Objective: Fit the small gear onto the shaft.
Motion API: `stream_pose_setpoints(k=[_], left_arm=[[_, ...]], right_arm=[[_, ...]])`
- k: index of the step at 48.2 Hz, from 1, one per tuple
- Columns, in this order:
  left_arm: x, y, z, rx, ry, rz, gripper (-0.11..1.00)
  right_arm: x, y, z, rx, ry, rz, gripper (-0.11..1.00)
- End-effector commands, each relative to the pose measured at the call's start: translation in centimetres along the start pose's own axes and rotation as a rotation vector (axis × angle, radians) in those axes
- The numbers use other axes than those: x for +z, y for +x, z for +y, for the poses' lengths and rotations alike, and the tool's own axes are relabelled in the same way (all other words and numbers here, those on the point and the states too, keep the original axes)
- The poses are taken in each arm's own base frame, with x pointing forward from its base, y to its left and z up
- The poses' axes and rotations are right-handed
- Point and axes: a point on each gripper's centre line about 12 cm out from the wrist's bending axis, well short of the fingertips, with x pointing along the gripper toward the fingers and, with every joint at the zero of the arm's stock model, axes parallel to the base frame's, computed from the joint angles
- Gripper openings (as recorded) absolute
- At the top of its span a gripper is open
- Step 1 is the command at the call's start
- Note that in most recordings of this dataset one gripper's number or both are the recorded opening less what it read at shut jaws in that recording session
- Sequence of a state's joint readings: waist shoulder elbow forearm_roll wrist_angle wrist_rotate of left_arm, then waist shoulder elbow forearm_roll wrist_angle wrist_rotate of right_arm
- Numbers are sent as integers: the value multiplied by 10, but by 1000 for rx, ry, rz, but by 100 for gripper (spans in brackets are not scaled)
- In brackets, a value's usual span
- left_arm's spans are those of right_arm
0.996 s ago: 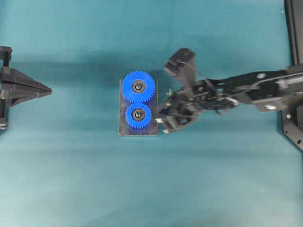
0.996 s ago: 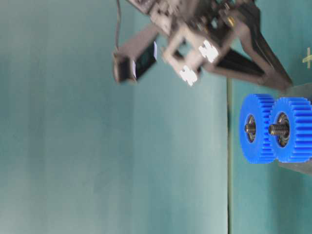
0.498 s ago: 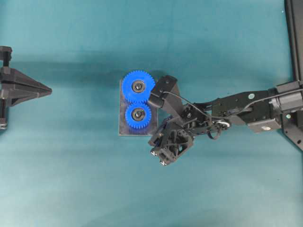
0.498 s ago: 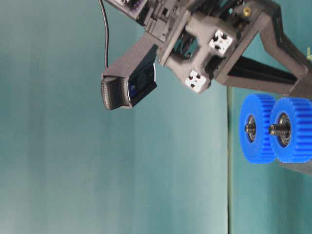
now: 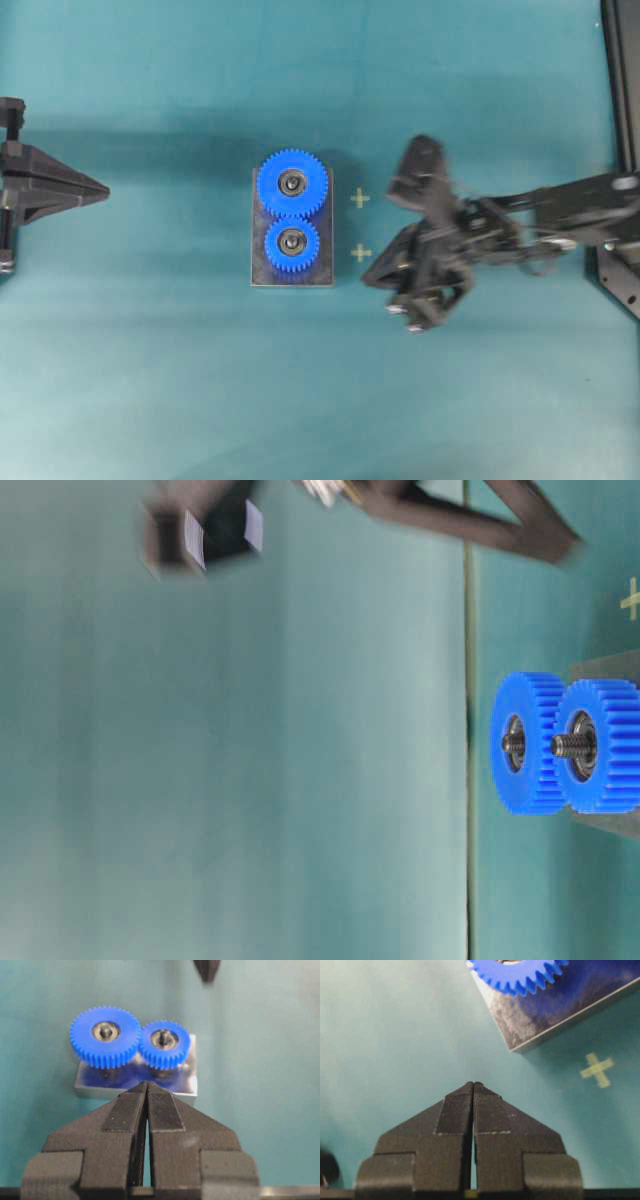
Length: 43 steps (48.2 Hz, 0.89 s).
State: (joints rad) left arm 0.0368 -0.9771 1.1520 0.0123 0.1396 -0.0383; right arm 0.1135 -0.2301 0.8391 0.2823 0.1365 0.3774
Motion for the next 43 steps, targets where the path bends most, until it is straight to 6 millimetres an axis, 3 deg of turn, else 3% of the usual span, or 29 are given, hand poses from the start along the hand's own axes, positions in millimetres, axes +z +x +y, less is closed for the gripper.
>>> stream_pose_setpoints(k=[1, 24, 43], left_arm=[[11, 0, -1, -2, 5, -29, 0], [1, 1, -9, -46, 19, -10, 0], [1, -1, -10, -51, 29, -70, 0]], right_arm=[[4, -21, 4, 46, -57, -78, 0], [-26, -76, -24, 80, -218, -201, 0], [-40, -112, -66, -30, -326, -294, 0]])
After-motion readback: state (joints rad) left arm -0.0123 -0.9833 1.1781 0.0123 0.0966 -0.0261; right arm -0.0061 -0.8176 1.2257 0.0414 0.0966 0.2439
